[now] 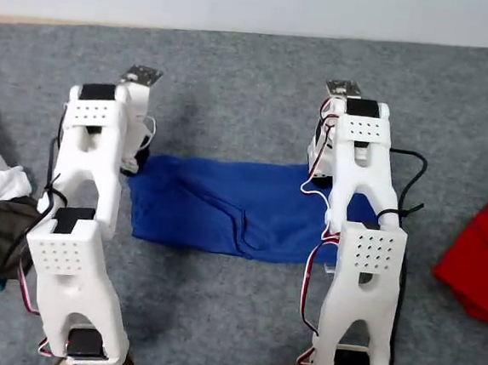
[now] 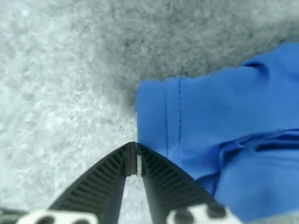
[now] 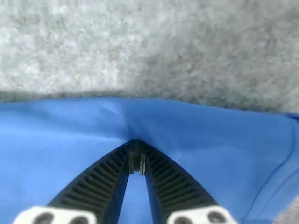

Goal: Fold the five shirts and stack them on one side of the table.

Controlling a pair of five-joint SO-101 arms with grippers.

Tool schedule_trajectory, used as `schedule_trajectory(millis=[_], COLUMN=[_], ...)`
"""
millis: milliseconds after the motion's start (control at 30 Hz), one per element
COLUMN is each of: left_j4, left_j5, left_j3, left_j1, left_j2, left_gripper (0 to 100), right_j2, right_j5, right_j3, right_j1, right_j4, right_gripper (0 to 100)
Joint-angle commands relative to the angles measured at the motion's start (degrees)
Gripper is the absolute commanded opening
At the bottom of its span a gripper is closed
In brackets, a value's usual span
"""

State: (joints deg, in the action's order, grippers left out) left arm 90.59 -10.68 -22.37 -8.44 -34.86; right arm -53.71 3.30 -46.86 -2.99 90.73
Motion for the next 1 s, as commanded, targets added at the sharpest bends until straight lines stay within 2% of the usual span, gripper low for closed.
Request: schedule_trajectory(millis=[0, 133, 300, 600, 767, 967], left_j4=[5.19, 6.24, 0.53, -2.81, -3.08, -4.31], left_j5=[0.09, 0.09, 0.09, 0.09, 0.00, -3.69], left_j3=[-9.71, -16.13, -14.20, -14.11, -13.85, -14.37], left_j1=[-0.35, 0.09, 2.64, 4.92, 3.08, 2.02], left_j2=[0.97, 0.18, -4.31, -9.76, -9.76, -11.60], left_gripper=[0, 0, 0, 0, 0, 0], right_j2=[6.55, 8.40, 5.41, -0.75, -2.15, -2.33], right_j5=[0.44, 0.44, 0.44, 0.44, 0.44, 0.44], right_j3=[-5.01, -5.10, -5.01, -5.01, -5.01, -5.01], right_j1=[-1.89, -4.62, -5.58, -3.21, -0.57, 1.89], right_j4=[2.24, 2.15, 0.22, -2.15, -2.24, -2.33], right_gripper=[0.9, 0.9, 0.9, 0.9, 0.9, 0.9])
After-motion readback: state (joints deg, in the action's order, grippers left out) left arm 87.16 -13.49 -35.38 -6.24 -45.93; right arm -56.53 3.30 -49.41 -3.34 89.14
